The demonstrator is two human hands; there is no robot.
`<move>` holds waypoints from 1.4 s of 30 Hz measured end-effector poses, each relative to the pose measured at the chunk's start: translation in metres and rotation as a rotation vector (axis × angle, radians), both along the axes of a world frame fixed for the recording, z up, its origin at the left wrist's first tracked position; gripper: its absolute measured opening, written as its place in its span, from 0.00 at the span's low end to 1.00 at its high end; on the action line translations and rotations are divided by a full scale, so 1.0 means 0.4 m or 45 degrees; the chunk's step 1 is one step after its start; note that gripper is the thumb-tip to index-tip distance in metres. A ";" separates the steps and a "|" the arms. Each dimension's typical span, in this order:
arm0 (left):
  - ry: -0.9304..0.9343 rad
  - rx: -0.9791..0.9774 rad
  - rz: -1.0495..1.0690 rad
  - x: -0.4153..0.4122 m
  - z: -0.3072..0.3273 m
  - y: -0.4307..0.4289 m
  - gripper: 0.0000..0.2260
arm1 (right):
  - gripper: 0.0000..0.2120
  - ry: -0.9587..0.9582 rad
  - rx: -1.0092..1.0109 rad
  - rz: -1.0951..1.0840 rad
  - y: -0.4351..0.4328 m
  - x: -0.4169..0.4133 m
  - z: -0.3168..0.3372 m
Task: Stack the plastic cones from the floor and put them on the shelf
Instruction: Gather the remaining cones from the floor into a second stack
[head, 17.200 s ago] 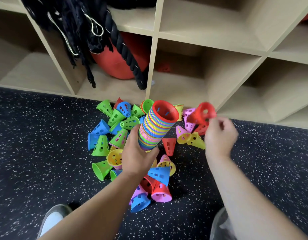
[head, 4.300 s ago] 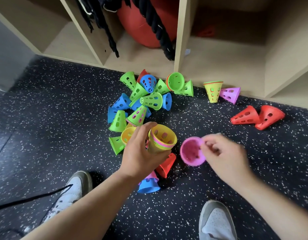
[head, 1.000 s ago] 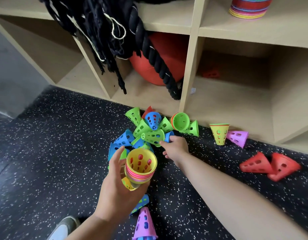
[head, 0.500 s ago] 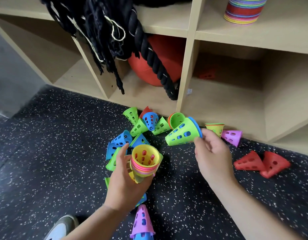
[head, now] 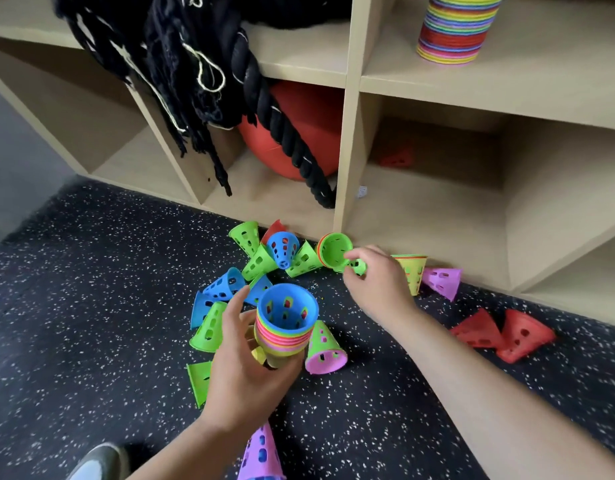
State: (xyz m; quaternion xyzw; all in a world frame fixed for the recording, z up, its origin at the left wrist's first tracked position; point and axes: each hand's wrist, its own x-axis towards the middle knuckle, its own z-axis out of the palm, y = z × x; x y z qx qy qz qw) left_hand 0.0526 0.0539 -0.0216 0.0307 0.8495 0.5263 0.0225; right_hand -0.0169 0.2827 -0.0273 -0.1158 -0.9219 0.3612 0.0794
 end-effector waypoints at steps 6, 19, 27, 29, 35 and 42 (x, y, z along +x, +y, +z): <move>0.014 -0.060 0.010 -0.025 -0.002 -0.023 0.47 | 0.13 -0.246 0.234 0.212 -0.034 -0.140 -0.096; -0.095 -0.198 0.015 -0.101 -0.060 0.037 0.47 | 0.04 0.181 -0.555 -0.375 0.015 0.032 0.028; -0.033 -0.179 -0.058 -0.116 -0.044 0.110 0.45 | 0.08 0.177 -0.566 0.066 0.004 0.152 0.144; -0.011 -0.157 -0.074 -0.115 -0.041 0.112 0.46 | 0.10 0.142 -0.516 0.205 0.001 0.151 0.130; -0.021 -0.119 -0.045 -0.111 -0.029 0.093 0.47 | 0.08 0.192 -0.597 -0.166 0.023 0.136 0.072; -0.076 -0.132 -0.012 -0.101 -0.026 0.068 0.47 | 0.05 -0.453 -0.274 -0.221 0.001 0.122 -0.094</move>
